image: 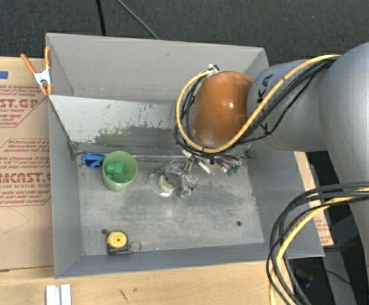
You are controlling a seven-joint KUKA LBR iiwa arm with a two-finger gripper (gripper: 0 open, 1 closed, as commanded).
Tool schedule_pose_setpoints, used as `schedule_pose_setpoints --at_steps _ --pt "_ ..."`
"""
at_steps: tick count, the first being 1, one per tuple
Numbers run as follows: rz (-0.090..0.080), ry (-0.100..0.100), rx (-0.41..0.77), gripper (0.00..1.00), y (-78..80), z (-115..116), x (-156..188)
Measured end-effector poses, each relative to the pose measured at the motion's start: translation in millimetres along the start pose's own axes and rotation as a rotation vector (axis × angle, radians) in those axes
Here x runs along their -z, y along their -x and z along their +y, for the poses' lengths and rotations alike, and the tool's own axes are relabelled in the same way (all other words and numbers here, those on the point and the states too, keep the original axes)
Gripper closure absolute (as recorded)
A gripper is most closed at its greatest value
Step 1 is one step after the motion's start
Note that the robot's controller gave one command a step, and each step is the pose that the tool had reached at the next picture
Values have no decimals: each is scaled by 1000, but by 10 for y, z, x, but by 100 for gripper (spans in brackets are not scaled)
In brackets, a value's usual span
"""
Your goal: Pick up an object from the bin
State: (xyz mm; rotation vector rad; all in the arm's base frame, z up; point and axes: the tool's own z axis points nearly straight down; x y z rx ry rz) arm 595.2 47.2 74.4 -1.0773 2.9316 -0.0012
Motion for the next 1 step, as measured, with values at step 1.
schedule_pose_setpoints --at_steps 1 --pt "7 1 -1 100 45 -12 1066"
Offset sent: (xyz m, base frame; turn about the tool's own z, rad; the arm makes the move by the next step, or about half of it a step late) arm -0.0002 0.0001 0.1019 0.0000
